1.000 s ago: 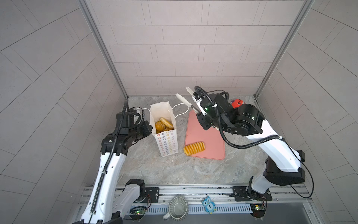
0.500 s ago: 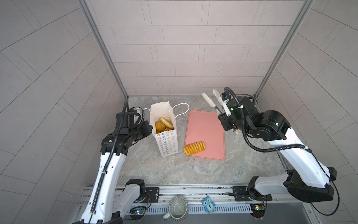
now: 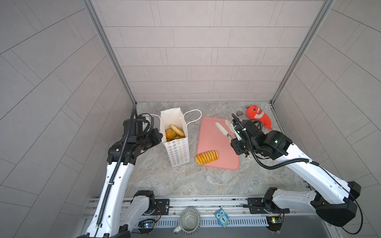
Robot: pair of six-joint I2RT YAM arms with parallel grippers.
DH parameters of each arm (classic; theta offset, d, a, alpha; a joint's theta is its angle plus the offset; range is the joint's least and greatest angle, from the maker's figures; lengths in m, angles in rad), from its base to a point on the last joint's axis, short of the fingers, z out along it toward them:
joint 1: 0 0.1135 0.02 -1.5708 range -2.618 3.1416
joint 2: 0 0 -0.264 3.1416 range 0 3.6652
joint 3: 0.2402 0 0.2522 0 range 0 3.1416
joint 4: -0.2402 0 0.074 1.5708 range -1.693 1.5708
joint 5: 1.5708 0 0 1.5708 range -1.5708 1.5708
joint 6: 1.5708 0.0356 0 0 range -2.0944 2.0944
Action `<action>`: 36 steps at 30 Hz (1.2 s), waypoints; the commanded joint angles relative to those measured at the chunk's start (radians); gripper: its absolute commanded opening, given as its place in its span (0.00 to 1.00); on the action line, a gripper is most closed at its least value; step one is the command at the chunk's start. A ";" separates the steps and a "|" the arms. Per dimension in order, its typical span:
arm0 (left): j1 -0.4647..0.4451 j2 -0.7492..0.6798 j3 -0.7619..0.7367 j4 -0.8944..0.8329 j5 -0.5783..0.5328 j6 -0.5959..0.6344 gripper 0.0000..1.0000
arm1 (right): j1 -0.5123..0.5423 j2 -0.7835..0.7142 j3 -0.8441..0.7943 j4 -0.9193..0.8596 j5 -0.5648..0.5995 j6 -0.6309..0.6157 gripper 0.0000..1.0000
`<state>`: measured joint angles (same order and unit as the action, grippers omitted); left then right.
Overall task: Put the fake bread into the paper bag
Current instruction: 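Raise the empty tong out of the bag and move it over the spiral bread, then lower the tong and close it around the yellow spiral bread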
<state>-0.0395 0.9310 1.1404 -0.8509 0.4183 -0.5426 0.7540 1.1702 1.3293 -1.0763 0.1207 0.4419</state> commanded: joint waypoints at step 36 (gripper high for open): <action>0.004 -0.023 -0.013 0.026 0.011 -0.002 0.05 | 0.077 0.078 -0.405 0.225 -0.198 0.173 0.46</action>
<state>-0.0395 0.9287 1.1362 -0.8497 0.4191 -0.5430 0.8265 1.2366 0.9249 -0.8677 -0.0643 0.5968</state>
